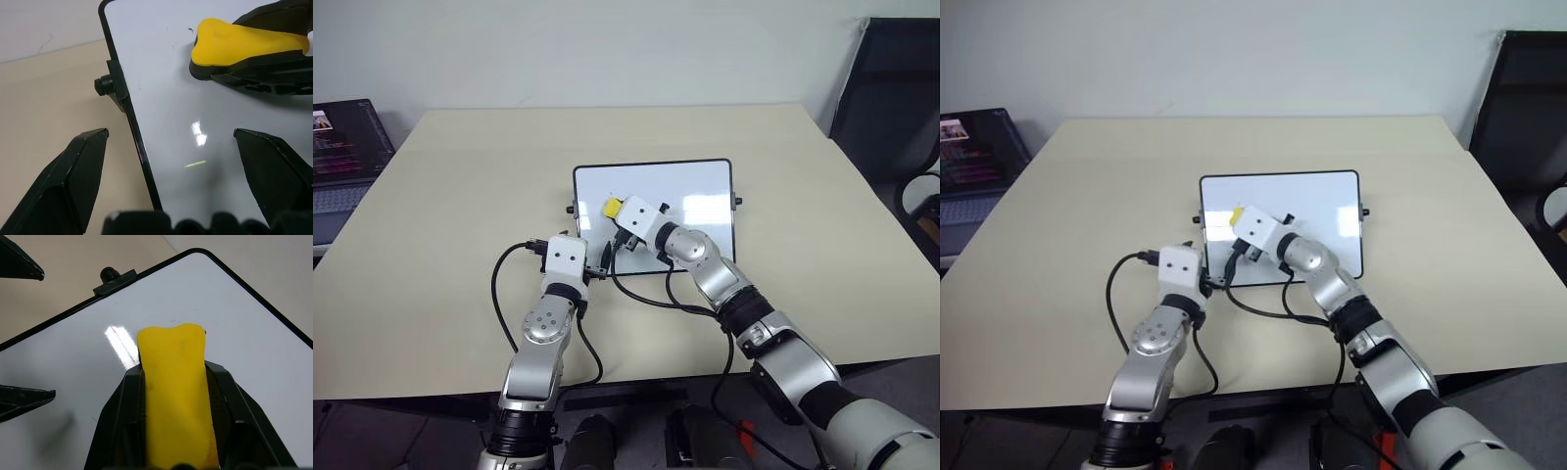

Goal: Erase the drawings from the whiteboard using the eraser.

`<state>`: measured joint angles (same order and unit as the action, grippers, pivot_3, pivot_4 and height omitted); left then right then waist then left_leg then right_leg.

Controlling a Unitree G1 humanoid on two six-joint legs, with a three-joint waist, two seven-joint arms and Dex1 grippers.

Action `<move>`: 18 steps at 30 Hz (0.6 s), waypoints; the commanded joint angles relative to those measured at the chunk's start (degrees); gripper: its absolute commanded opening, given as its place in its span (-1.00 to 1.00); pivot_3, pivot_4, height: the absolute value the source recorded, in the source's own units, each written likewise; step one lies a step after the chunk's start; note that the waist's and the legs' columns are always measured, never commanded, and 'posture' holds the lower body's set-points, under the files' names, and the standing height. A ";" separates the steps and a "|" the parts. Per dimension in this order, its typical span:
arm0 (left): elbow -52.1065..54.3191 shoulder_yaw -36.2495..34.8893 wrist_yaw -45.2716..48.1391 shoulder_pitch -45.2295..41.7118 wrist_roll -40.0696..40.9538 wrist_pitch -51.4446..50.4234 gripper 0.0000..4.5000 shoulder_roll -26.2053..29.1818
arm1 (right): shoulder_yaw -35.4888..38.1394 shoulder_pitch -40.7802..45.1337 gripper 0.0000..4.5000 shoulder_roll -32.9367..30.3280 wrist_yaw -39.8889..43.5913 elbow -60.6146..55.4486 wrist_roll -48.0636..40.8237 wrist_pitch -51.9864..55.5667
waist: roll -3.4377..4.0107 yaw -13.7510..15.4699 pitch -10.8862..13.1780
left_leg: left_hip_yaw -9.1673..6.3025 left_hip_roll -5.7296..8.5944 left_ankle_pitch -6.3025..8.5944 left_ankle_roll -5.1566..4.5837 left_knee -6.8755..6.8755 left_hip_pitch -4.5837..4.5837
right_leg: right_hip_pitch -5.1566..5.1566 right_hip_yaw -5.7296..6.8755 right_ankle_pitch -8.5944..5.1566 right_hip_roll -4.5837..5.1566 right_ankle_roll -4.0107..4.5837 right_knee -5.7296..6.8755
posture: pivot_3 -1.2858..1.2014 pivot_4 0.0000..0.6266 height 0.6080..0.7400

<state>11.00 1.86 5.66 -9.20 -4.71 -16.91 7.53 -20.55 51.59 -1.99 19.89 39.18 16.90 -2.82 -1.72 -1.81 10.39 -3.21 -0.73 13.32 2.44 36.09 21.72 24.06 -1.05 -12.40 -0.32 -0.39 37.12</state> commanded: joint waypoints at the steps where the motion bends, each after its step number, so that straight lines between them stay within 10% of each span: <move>1: 2.04 0.07 -0.17 -0.21 -0.05 0.95 1.00 0.05 | 1.05 3.63 -0.44 0.45 -1.58 3.85 0.46 1.02 | 0.00 -0.02 0.00 | 0.00 0.00 0.00 0.00 0.00 0.00 | 0.00 0.00 0.00 0.00 0.00 0.00 | 0.03 -0.52 1.00; 18: 3.03 -0.07 -0.16 0.52 0.02 0.20 1.00 0.07 | 1.22 0.77 -0.44 -1.84 -1.32 3.72 0.54 0.16 | 0.00 0.19 0.00 | -0.01 0.00 -0.01 -0.01 -0.02 0.05 | 0.01 0.02 0.00 0.00 0.01 -0.06 | 0.03 -0.52 1.00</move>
<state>11.25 1.87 5.65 -8.60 -4.70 -17.09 7.52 -19.79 54.55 -1.68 17.96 43.35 16.79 -4.66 -1.72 -1.62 10.39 -3.23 -0.72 13.32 2.43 36.08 21.77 24.06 -1.03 -12.40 -0.31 -0.38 37.07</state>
